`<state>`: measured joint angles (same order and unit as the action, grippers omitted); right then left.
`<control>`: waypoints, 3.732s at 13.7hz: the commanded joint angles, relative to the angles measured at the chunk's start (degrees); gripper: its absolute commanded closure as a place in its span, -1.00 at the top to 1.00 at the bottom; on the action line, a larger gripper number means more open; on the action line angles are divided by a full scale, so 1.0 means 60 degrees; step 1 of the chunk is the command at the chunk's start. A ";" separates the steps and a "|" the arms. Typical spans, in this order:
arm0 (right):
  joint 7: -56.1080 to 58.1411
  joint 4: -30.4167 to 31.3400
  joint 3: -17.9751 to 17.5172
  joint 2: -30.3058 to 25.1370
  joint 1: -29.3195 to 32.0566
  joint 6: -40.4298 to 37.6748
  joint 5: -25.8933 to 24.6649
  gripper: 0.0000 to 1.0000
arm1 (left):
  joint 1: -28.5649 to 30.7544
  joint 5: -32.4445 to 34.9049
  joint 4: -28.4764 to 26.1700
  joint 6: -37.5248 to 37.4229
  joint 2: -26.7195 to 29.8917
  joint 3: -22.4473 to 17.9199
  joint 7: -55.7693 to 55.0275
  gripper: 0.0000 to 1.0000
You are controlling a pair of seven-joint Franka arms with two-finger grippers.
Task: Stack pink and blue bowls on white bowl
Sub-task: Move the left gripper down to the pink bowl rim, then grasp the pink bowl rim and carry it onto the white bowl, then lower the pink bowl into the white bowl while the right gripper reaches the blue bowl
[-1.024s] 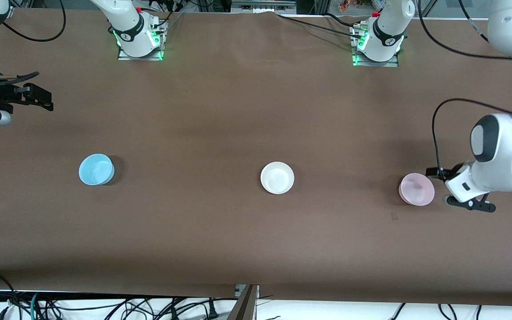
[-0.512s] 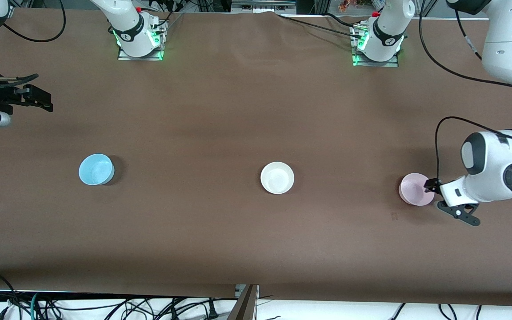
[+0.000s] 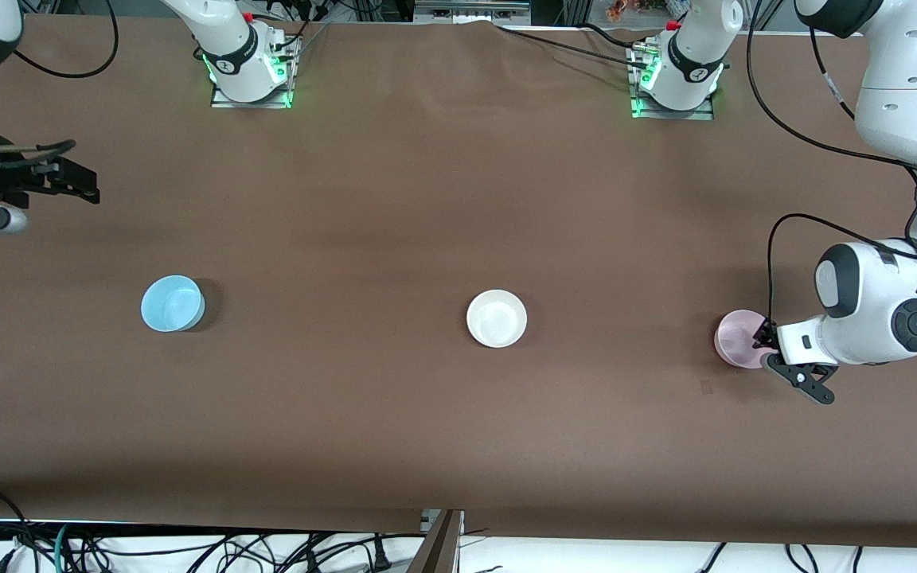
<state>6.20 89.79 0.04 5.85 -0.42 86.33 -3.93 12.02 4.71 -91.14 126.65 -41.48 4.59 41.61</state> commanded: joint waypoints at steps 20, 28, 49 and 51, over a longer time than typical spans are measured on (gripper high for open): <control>0.1031 0.1219 0.0227 0.2746 0.1403 0.3406 -0.0121 0.99 | -0.4125 -0.0814 0.2373 -0.1920 -0.0351 0.2194 -1.1352 -1.00; 0.1222 0.2859 0.0506 0.2687 0.1461 0.5779 0.0011 0.99 | -0.4523 -0.0829 0.2314 -0.0997 -0.0776 0.2194 -1.2252 -1.00; 0.3272 0.4121 0.0506 0.3800 0.2003 0.8697 0.2910 0.98 | -0.4699 -0.0770 0.1948 -0.0718 -0.0967 0.2179 -1.2252 -1.00; 0.3258 0.4063 0.0491 0.3785 0.1989 0.8653 0.2926 0.98 | -0.4699 -0.0770 0.1948 -0.0704 -0.0981 0.2179 -1.2252 -1.00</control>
<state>23.89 114.01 3.54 28.78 10.89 137.57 11.75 -15.51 0.08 -79.65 121.94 -47.31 18.24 -31.22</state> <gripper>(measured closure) 0.004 0.969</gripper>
